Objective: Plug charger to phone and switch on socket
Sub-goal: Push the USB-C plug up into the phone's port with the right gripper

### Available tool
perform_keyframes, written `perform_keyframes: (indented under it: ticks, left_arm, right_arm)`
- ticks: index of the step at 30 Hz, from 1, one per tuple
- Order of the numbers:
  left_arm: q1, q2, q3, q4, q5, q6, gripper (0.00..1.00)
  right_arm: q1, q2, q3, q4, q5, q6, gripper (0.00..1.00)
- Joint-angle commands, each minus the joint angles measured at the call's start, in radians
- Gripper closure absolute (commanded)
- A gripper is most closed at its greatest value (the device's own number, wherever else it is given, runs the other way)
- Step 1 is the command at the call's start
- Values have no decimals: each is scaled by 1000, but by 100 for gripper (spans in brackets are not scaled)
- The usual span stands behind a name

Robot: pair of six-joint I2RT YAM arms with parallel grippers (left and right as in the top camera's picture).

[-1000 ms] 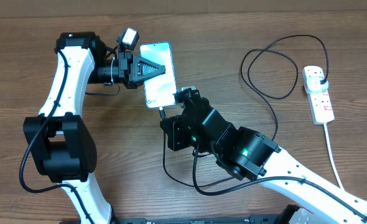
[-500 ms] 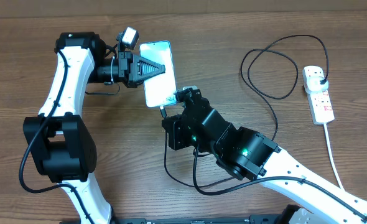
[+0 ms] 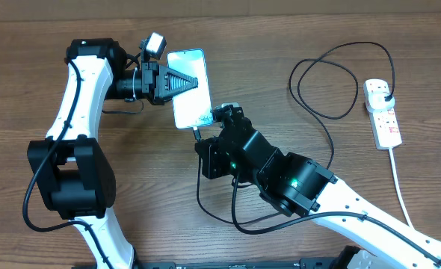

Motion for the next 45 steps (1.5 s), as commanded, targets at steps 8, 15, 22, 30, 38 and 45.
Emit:
perform_keyframes:
  ticks: [8, 15, 22, 30, 38, 45]
  left_arm:
    - [-2, -26, 20, -5, 3, 1, 96]
    - [-2, -26, 20, -5, -64, 0, 96]
    - [-3, -26, 20, -33, -109, 1, 96]
    - [-13, -26, 20, -39, -109, 1, 96]
    - [-27, -26, 20, -39, -110, 1, 96]
    - [-30, -26, 20, -39, -110, 1, 96]
  right_arm:
    - [-5, -3, 0, 90, 42, 10, 96]
    - [-5, -3, 0, 60, 46, -66, 96]
    - [-5, -2, 0, 90, 89, -77, 96]
    - [-15, -1, 2, 124, 86, -93, 96]
    - [-80, -1, 13, 129, -6, -99, 96]
    - [-101, -1, 14, 135, -10, -100, 96]
